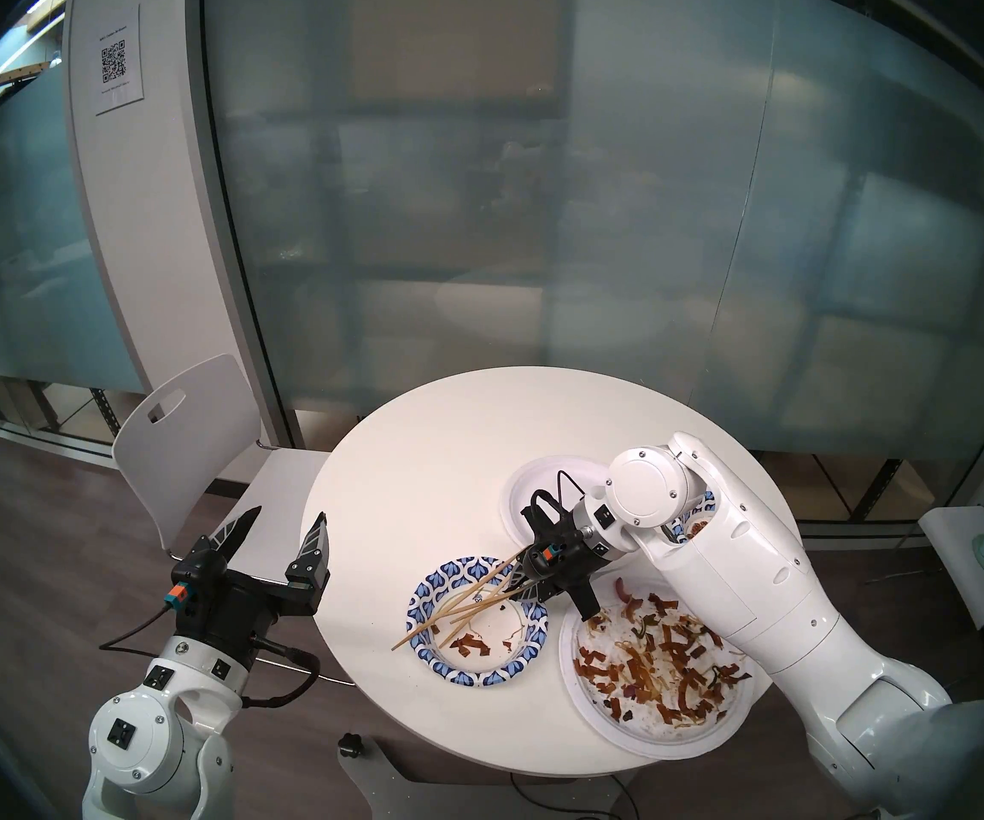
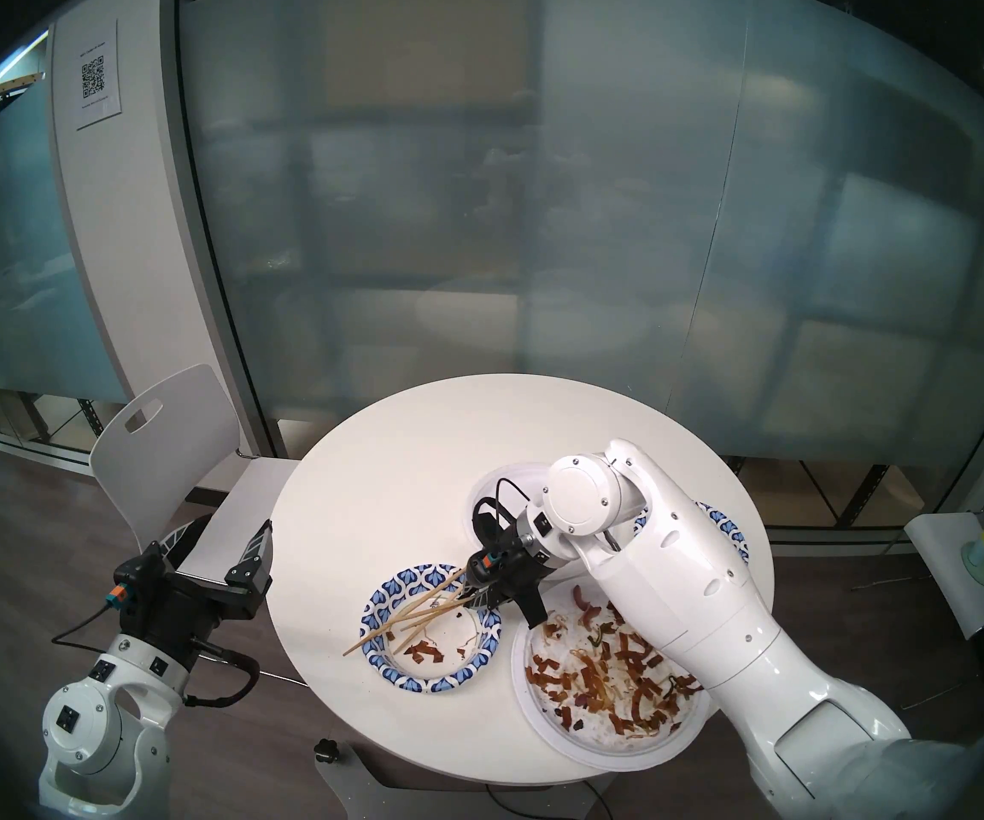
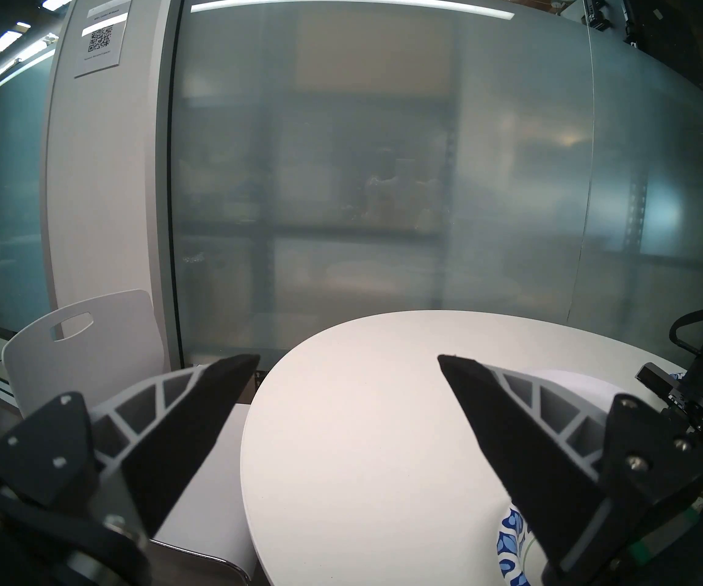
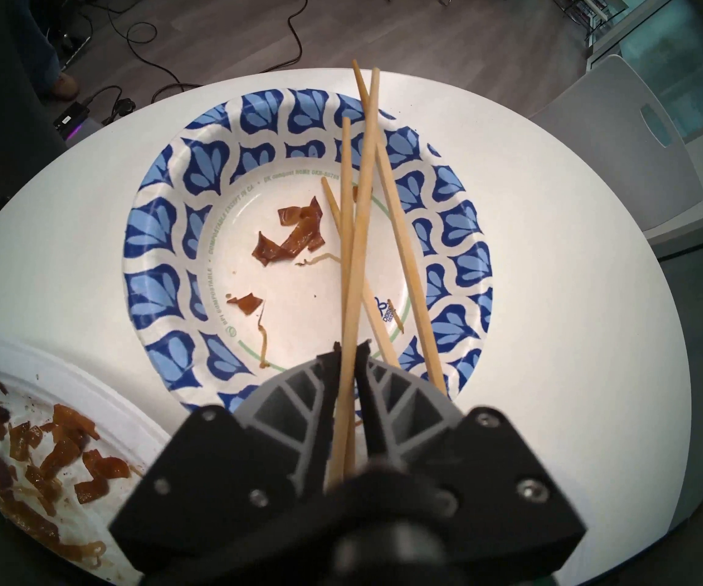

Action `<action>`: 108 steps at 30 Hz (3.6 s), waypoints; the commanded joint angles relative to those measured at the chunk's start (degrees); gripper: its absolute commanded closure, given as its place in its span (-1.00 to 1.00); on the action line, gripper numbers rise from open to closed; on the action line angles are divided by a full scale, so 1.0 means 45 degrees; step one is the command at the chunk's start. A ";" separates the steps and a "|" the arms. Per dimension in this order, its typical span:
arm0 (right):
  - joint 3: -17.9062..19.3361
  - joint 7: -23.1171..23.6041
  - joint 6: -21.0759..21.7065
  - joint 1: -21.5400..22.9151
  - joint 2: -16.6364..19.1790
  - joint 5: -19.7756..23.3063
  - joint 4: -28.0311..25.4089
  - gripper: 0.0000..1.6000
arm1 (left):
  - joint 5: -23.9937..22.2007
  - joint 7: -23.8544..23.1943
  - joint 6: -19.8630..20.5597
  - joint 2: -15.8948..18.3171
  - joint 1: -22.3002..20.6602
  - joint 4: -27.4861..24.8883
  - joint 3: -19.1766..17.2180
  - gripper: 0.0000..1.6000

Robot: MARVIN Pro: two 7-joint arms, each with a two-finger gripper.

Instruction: Stack the plates into one stack

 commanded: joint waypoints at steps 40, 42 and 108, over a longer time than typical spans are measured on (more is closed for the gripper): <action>-0.1123 0.0190 -0.0056 0.0209 -0.0626 0.0300 -0.0895 0.44 | 0.0032 -0.0028 -0.0020 0.0032 0.0007 -0.0270 0.0014 -1.00; -0.1172 0.0190 -0.0044 0.0247 -0.0622 0.0328 -0.0847 0.44 | 0.0032 -0.0027 -0.0020 0.0032 0.0007 -0.0270 0.0014 -1.00; 0.7782 -0.3018 0.4915 -0.6569 0.1076 0.6984 -0.5134 -0.67 | 0.0012 -0.0032 -0.0046 0.0032 -0.0029 -0.0215 0.0013 -1.00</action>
